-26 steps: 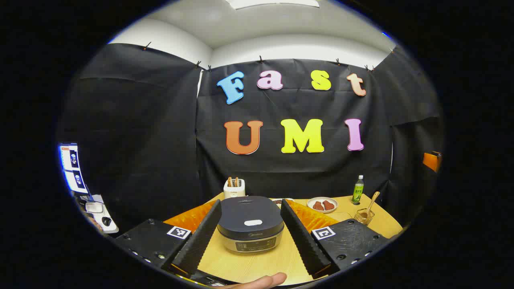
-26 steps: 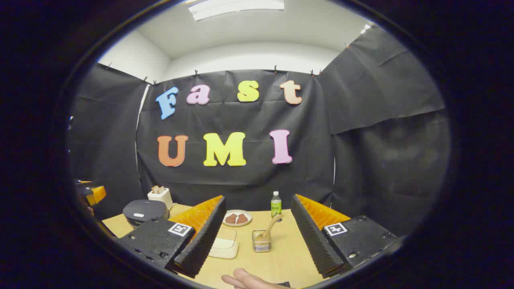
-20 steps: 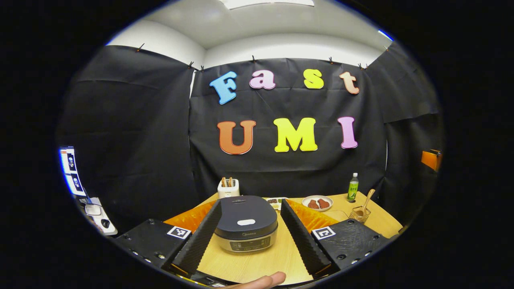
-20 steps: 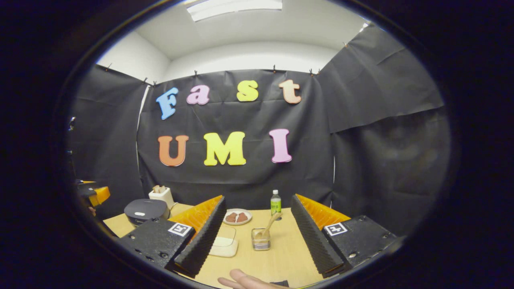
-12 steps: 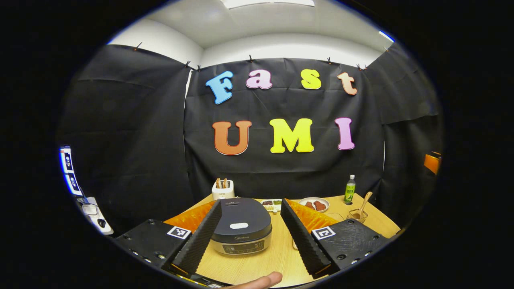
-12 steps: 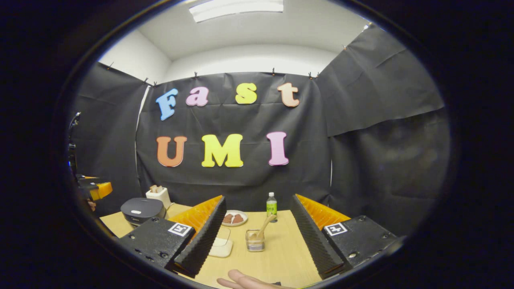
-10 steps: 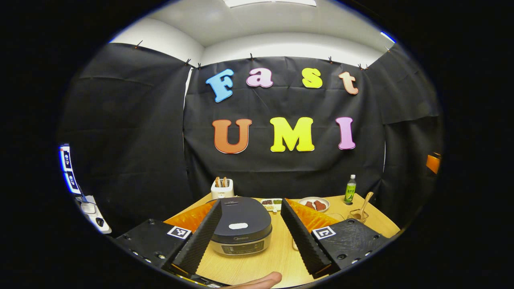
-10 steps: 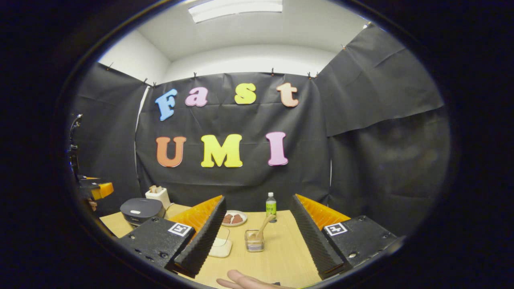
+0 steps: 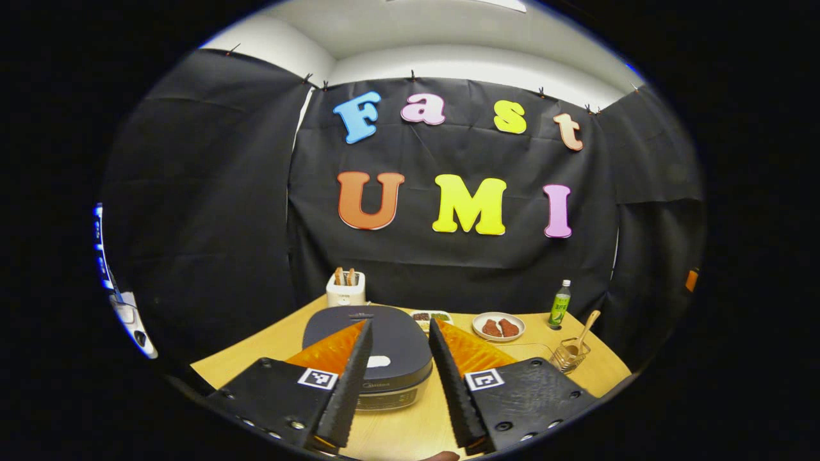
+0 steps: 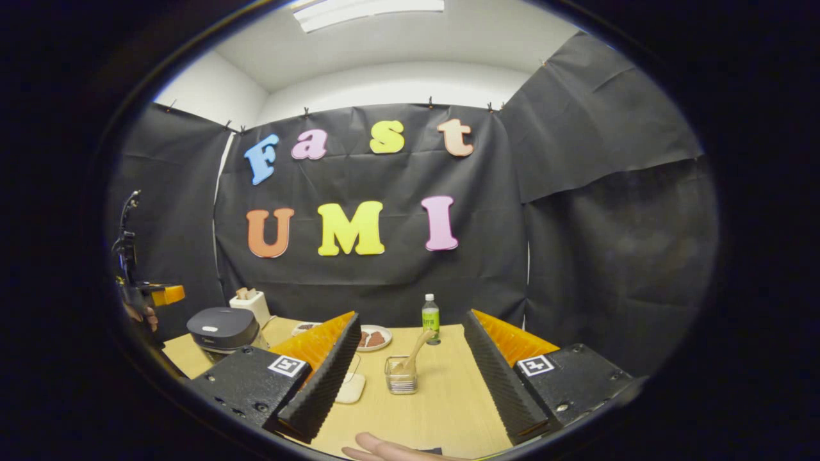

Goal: Close the left gripper, press the button to open the rice cooker; take a wooden spoon from the chopstick holder with the right hand, scoop a spoonful of rice and pour it into the rice cooker, then put the wooden spoon back into the chopstick holder.

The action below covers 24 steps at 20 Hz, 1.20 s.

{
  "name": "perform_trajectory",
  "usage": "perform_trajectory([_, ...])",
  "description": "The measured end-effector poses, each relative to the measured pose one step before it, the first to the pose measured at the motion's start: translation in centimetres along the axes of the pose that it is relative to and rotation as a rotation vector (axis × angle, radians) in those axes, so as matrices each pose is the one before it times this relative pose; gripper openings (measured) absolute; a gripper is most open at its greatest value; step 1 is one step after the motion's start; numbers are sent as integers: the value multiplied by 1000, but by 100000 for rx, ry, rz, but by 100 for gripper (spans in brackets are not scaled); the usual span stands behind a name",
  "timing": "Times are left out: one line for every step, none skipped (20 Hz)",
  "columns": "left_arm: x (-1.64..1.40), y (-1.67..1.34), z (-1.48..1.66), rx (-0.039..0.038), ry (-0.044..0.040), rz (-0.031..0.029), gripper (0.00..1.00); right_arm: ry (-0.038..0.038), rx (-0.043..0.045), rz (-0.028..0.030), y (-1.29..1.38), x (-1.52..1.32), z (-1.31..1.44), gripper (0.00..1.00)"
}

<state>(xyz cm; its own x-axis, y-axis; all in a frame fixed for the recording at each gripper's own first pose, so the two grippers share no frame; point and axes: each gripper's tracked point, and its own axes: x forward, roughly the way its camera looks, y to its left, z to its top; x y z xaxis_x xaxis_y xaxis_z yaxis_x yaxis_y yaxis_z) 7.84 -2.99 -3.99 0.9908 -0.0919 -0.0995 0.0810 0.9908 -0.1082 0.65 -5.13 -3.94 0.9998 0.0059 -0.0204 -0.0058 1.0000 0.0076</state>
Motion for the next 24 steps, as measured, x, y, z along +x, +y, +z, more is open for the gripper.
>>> perform_trajectory([784, 445, -556, 410, 2131, 1417, 51, 89, -455, 397, -195, 130, -357, 100])
perform_trajectory([480, 259, -105, 1677, 451, 879, 42, 265, -593, 305, -132, 86, -331, 100])
perform_trajectory([1017, -544, -559, 598, 2146, -1549, 41, 195, -556, 164, -171, 36, -439, 100])
perform_trajectory([550, -136, -776, -302, 1815, -211, 26, 65, -375, 30, -245, 116, -305, 100])
perform_trajectory([539, 495, -461, -64, 1506, 2549, 6, 265, -433, -26, -319, 161, -416, 100])
perform_trajectory([564, 732, -432, -1051, 1338, 2332, 3, 491, -331, -89, -277, 191, -441, 100])
perform_trajectory([1025, -53, -1028, -870, 3677, -504, 0, 561, -182, -136, -300, 31, -398, 100])
perform_trajectory([650, -178, -905, -636, 2747, 392, 0, 552, -9, -98, -317, 175, -366, 100])
perform_trajectory([1219, 412, -1043, -532, 3137, 2123, 0, 788, -105, -103, -283, 113, -440, 100])
perform_trajectory([696, 37, -788, 306, 3468, 468, 0, 1031, -98, -261, -385, 191, -461, 100])
perform_trajectory([529, 163, -790, 181, 2976, 743, 0, 902, -62, -266, -382, 120, -525, 100])
perform_trajectory([456, 287, -54, 313, 874, 1264, 0, 634, -37, -363, -415, 174, -319, 100])
perform_trajectory([471, 68, -53, 103, 913, 793, 0, 526, 248, -594, -445, 318, -308, 100])
perform_trajectory([486, 266, 110, -237, 169, 1161, 0, 740, 359, -553, -409, 229, -315, 100])
perform_trajectory([417, 283, -144, -244, 1285, 1177, 0, 894, 289, -347, -329, 95, -478, 100])
perform_trajectory([364, 219, -399, -1154, 1675, 942, 0, 768, 252, -231, -290, 245, -317, 100])
perform_trajectory([404, -22, -287, -404, 794, 68, 0, 566, 271, -167, -208, 143, -312, 100])
perform_trajectory([302, 181, -400, 348, 969, 1162, 0, 443, 76, -76, -253, 174, -202, 100])
perform_trajectory([339, 204, -238, 193, 797, 662, 0, 465, -61, -85, -190, 152, -270, 100])
perform_trajectory([99, -22, 126, 374, -278, -14, 0, 630, 3, -269, -230, 114, -233, 100])
perform_trajectory([-46, -193, -371, 1005, 1054, 195, 0, 398, 290, -190, -226, 157, -224, 100])
perform_trajectory([180, -136, -84, 1430, 685, 108, 0, 337, 331, 69, -54, 136, -74, 100])
perform_trajectory([-25, 276, -404, -830, 1195, 510, 0, 610, 235, -76, -31, 19, -246, 100])
perform_trajectory([73, 67, -97, -1695, 86, 438, 0, 559, 22, -134, -54, 52, -77, 100])
